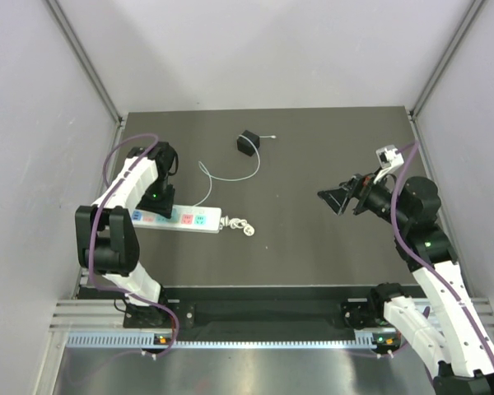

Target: Insert the plug

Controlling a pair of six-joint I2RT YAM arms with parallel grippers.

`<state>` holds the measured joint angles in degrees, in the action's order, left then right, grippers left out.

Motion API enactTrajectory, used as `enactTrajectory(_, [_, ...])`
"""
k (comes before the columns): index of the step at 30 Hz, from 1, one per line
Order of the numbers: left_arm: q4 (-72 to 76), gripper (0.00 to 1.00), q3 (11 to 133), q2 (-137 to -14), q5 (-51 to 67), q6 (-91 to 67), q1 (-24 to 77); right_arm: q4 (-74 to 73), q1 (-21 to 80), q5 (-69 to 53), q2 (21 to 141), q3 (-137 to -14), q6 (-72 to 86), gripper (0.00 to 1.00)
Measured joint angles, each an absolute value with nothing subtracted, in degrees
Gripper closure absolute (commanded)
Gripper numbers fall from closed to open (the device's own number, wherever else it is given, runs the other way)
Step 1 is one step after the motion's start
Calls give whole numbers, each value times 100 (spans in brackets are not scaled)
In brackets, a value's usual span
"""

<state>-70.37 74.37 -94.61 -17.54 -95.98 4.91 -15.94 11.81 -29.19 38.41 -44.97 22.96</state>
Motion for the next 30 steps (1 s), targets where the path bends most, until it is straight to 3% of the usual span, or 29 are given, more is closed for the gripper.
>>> enactTrajectory(30, [-6877, 100, 7824, -9463, -1754, -9153, 478, -1586, 1181, -3085, 4600, -4469, 2338, 0])
